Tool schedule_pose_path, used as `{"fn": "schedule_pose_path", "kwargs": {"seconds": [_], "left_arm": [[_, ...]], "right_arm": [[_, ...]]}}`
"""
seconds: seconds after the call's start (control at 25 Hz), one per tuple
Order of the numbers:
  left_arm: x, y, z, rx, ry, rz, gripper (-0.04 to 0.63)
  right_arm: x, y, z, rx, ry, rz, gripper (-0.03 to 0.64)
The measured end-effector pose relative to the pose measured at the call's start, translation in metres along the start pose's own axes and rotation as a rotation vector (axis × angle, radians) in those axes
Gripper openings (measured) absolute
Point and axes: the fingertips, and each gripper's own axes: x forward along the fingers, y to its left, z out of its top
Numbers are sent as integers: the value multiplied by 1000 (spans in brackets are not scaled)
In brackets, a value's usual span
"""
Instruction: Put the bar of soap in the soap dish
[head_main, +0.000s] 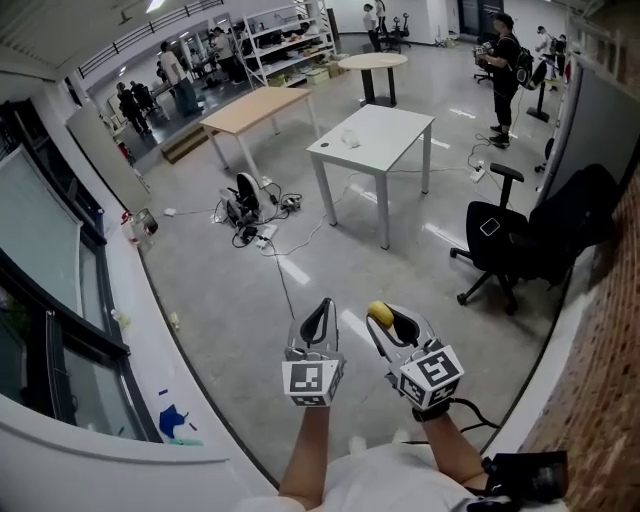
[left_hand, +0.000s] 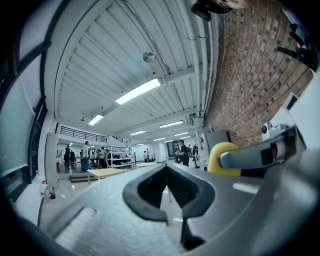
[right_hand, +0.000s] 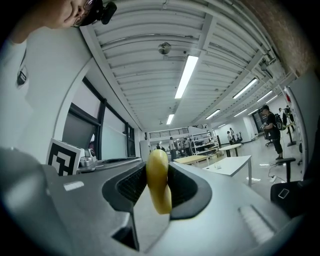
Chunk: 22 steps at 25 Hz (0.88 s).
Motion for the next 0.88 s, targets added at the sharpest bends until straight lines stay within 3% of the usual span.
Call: {"fn": "schedule_pose_path", "kwargs": {"seconds": [0.24, 0.4, 0.64, 0.88], "left_arm": [[19, -31, 4, -10, 8, -54, 0], [23, -41, 8, 21, 35, -65, 0], [26, -19, -11, 52, 69, 11, 0], [77, 16, -28, 27, 40, 11, 0]], "right_arm": [[-17, -25, 6, 8, 0, -29, 127], [-15, -41, 7, 18, -3, -25, 127], [16, -41, -29, 86, 42, 66, 127], [71, -64, -33, 58, 57, 80, 127]]}}
